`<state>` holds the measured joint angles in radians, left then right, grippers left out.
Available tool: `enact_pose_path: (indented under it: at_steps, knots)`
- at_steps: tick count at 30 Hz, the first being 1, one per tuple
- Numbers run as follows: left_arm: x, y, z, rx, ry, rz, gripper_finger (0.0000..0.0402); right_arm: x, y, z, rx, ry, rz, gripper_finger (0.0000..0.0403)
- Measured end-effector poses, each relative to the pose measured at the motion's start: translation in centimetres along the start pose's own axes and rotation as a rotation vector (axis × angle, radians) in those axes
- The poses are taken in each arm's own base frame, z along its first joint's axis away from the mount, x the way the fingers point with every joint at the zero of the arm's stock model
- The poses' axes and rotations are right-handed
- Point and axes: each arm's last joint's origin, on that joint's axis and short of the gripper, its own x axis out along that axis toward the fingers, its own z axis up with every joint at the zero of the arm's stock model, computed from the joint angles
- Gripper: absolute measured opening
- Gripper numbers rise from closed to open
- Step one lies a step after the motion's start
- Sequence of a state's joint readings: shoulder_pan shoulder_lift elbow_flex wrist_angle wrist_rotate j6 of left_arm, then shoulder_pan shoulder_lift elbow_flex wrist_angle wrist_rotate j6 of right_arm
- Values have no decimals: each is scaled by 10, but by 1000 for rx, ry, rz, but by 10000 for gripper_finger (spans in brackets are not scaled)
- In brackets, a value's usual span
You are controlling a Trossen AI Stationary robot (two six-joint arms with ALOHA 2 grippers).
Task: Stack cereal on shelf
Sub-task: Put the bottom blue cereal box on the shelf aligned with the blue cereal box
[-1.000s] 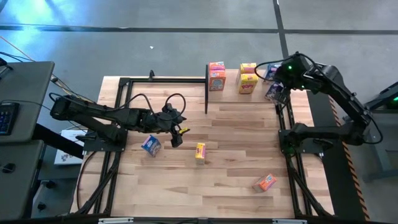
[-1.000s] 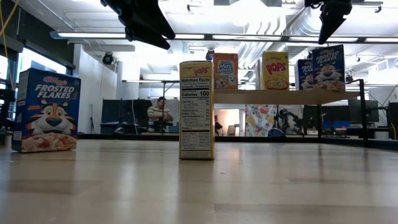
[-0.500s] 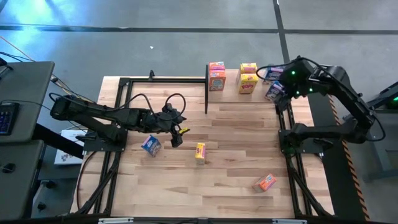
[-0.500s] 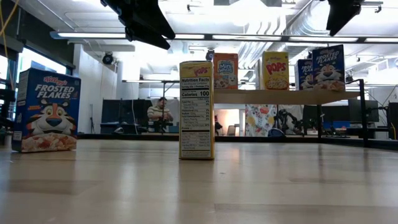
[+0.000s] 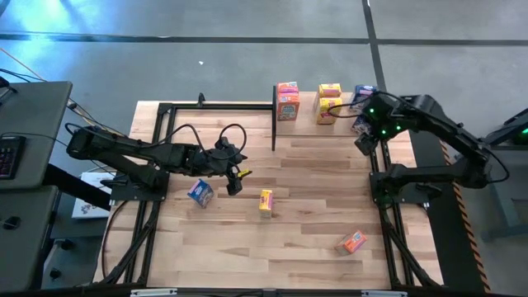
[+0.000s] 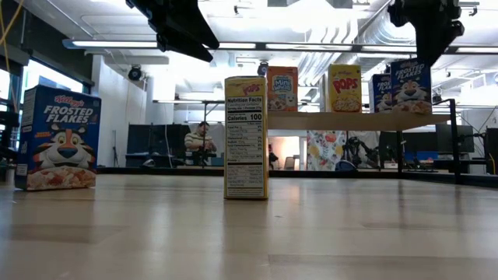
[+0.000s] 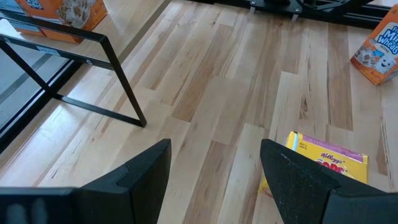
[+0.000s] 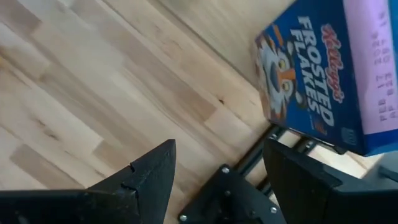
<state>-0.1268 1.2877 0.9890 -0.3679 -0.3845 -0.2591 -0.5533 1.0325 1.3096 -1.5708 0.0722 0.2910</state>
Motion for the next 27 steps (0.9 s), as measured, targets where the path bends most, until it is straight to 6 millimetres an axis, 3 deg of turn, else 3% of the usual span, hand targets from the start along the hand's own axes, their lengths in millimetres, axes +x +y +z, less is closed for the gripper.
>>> enact_pose_path:
  at_steps: [6, 27]
  knots:
    - [0, 0, 0, 0, 0, 0, 239, 12, -2, 0, -4, 11, -76, 234]
    - [0, 0, 0, 0, 0, 0, 239, 21, -1, 13, 38, -8, -214, 234]
